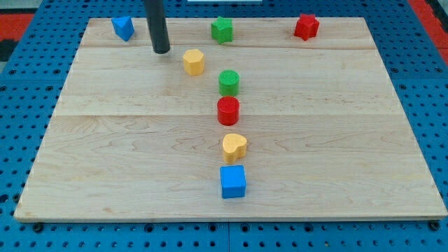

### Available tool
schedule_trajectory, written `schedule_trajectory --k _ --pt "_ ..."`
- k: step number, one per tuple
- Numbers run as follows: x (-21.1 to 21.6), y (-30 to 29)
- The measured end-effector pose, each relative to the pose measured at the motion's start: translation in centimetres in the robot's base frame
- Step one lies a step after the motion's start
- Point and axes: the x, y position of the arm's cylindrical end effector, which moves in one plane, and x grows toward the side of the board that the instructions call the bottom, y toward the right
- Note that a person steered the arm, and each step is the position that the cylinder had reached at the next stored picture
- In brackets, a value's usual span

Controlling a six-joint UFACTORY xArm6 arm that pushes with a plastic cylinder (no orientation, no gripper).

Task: Push the red star towards the yellow hexagon

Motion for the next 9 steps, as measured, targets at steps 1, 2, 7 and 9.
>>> schedule_trajectory --k 1,2,7,9 --pt "2.7 2.1" --pt "2.8 7.3" --pt "-1.5 32.5" --pt "-9.7 38.2"
